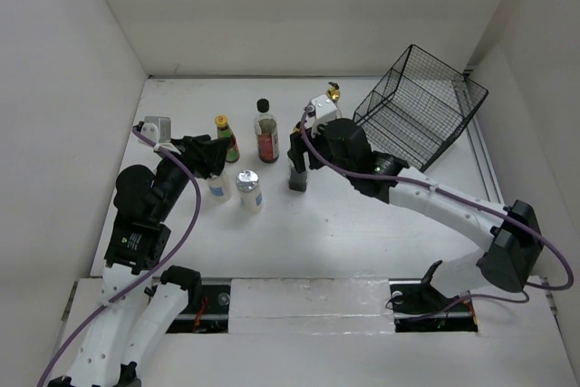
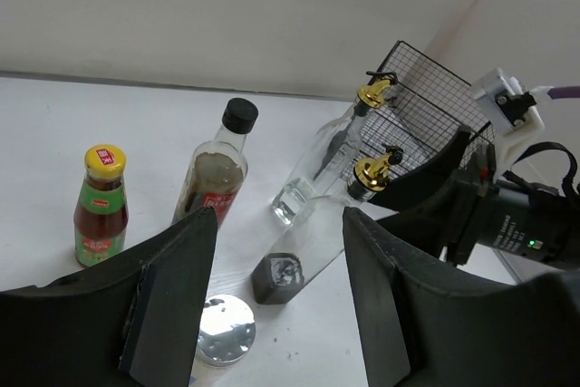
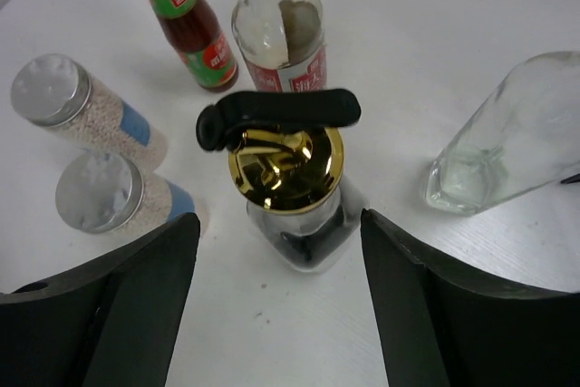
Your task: Organize the condiment bottles
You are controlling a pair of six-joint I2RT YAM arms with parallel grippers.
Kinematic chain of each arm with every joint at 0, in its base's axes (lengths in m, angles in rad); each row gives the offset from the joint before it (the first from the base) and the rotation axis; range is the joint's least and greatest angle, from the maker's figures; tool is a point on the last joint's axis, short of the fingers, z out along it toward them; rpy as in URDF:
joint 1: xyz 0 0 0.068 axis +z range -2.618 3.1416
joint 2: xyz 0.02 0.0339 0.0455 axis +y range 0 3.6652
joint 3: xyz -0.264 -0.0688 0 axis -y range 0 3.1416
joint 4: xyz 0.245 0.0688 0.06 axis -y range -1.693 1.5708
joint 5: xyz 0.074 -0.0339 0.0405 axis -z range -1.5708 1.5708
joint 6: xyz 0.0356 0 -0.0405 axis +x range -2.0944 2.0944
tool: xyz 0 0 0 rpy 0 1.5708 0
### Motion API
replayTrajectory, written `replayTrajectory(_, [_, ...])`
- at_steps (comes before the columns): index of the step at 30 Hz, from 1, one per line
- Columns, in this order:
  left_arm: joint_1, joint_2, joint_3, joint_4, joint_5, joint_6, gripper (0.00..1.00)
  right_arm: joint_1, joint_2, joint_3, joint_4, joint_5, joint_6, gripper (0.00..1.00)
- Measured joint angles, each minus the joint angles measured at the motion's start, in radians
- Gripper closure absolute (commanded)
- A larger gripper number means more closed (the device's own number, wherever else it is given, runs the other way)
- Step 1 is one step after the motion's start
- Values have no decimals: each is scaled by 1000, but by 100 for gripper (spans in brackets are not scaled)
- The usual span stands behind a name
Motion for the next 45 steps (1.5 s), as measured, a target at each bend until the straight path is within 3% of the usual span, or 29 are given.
replayTrajectory(15, [0,1,-2,1,9,0,46,-5,69,12,214,76,-12,42])
replayTrajectory(21, [0,1,-4,6,16,0,46,-5,86,12,230,81,-11,42])
replayTrajectory(26, [0,1,-13,6,22,0,46,-5,87,12,236,87,-11,59])
replayTrajectory(28, [0,1,-14,6,24,0,46,-5,87,12,236,91,-11,59])
replayTrajectory(31, [0,1,-14,6,26,0,46,-5,91,12,244,97,-12,45])
replayTrajectory(34, [0,1,-14,6,27,0,46,-5,97,12,246,101,-14,43])
replayTrajectory(38, [0,1,-14,6,31,0,46,-5,99,12,250,105,-16,49])
replayTrajectory(43, [0,1,-14,6,32,0,46,-5,103,12,260,106,-18,81])
replayTrajectory(45, [0,1,-14,6,33,0,46,-5,105,12,265,106,-19,82])
